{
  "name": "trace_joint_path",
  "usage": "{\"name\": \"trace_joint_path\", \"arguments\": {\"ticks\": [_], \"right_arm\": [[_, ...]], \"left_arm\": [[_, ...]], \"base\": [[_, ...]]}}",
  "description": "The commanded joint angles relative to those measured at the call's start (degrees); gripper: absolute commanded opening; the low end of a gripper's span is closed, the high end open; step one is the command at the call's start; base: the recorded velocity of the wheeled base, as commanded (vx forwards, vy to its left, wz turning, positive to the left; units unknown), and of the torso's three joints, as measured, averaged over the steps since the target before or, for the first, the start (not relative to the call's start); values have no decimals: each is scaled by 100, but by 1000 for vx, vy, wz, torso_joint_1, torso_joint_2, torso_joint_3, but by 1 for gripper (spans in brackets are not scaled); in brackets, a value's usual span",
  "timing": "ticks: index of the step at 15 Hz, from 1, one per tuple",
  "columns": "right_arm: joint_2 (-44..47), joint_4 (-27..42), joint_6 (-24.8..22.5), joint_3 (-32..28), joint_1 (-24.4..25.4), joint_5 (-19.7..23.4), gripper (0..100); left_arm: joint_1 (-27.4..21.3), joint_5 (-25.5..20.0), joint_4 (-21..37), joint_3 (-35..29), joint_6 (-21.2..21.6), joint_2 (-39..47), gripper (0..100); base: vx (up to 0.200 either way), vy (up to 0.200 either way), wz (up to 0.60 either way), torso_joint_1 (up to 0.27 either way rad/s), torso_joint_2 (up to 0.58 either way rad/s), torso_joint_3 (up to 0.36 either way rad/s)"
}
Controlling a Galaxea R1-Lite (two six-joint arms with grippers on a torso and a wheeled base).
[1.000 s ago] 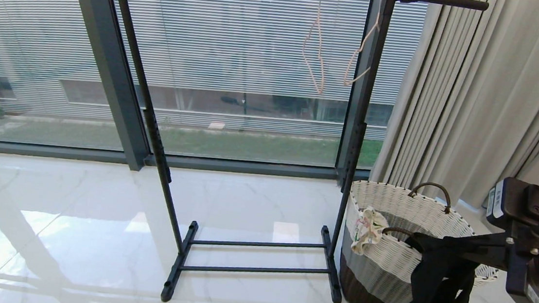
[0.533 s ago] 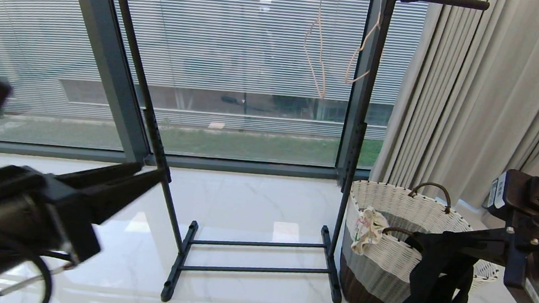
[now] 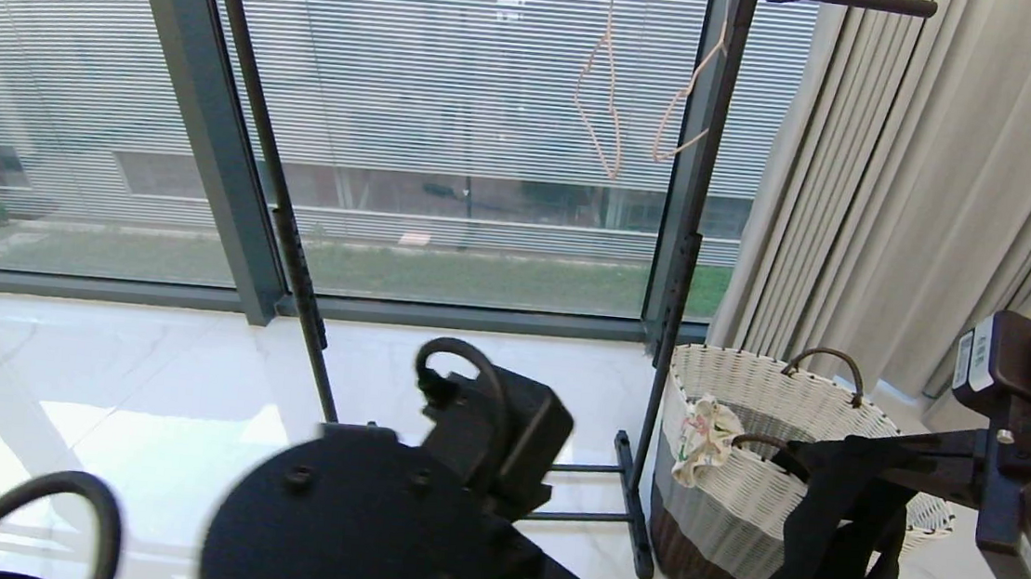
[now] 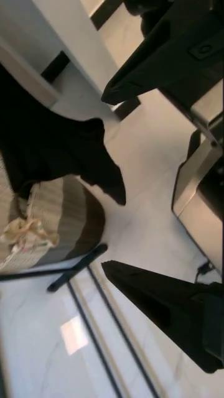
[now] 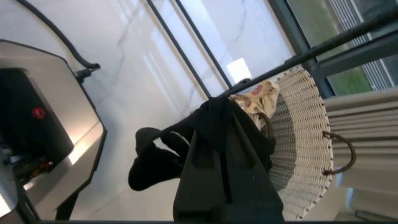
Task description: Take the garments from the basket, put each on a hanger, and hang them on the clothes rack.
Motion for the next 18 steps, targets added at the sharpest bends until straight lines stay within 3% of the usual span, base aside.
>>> {"name": "trace_joint_path", "arguments": {"ticks": [1,4,14,18], "right_arm": [[-77,1,65,1,188,-1,0],[-51,-8,118,1,188,-1,0],[-182,-16,206,1,249,114,0],[-297,10,206,18,416,114,0]], "left_arm": [[-389,290,-10,-1321,-469,1604,100],[-451,325,-1,-2358,-575,2536,100],[-161,500,-1,-2938,-487,3775,100],[6,562,-1,-2991,-197,4004,100]], "base": [[0,0,0,0,0,0],[0,0,0,0,0,0],[0,0,0,0,0,0],[0,0,0,0,0,0]]}}
